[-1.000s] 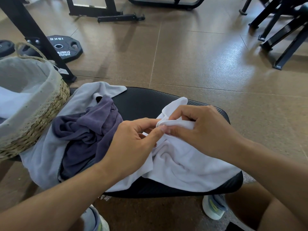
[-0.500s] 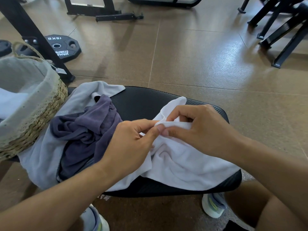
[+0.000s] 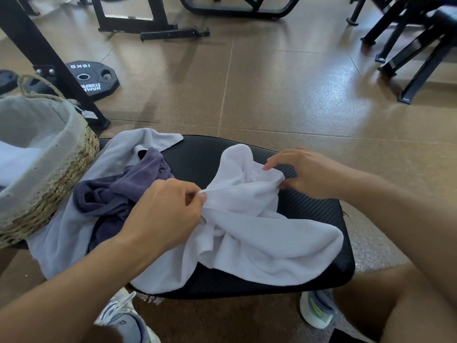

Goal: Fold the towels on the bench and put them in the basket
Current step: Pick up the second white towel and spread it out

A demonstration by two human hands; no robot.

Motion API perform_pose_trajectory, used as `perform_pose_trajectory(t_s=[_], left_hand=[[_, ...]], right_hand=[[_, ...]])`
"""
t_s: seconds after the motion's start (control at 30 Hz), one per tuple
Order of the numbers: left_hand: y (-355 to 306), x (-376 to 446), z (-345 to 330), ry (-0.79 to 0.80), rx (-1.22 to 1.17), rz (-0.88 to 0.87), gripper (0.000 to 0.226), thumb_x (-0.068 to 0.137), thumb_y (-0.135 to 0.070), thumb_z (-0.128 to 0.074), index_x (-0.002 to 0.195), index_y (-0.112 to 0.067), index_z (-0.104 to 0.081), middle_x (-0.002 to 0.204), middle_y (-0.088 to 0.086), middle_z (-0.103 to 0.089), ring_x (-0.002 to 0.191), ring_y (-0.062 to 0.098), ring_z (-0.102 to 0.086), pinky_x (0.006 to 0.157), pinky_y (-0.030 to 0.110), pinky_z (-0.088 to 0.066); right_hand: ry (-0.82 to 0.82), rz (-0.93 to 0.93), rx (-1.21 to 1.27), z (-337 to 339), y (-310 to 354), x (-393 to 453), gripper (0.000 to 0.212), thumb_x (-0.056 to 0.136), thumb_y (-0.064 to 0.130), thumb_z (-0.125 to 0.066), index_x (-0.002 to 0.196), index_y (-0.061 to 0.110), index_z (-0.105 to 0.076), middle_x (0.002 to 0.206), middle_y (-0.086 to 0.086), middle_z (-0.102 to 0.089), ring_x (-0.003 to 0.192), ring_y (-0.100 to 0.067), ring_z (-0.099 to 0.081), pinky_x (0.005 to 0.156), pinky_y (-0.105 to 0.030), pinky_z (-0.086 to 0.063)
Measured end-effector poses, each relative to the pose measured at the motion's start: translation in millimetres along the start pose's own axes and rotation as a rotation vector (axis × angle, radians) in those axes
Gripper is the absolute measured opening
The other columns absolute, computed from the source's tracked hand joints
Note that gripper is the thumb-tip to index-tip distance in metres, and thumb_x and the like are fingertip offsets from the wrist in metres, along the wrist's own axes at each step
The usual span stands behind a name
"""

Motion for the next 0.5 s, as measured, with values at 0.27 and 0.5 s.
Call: perform_pose_trajectory(t_s=[0.27,0.5], left_hand=[[19,19,30,-0.180,0.059,0.043,0.019,0.098,-0.028,-0.060,0.093,-0.020,-0.077,0.050,-0.018,-0.049,0.053,0.005,-0.049,0.060,0.030,-0.036],[37,35,38,-0.227,0.139,0.048,0.024,0.100,-0.025,-0.057,0.096,-0.012,-0.077,0.057,-0.012,-0.043,0.063,0.023,-0.046,0.067,0.033,-0.037]], right_hand=[[-0.133,0.127,0.347,21,12,-5,0.022,0.076,0.034,-0.082,0.073,0.024,-0.063,0.113,0.025,-0.072,0.115,-0.002,-0.063,0.105,-0.040,-0.046],[0.040,0.329,0.113,24,67,-58,0.035,0.075,0.051,-0.082,0.074,0.040,-0.049,0.113,0.026,-0.063,0.127,-0.002,-0.049,0.100,-0.025,-0.043]])
Point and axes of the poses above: each hand's wrist, its own x-axis towards the middle knuckle, its own z-axis out of the back of the hand, y = z × x, the point moved 2 cm from there along x, towards the middle knuckle
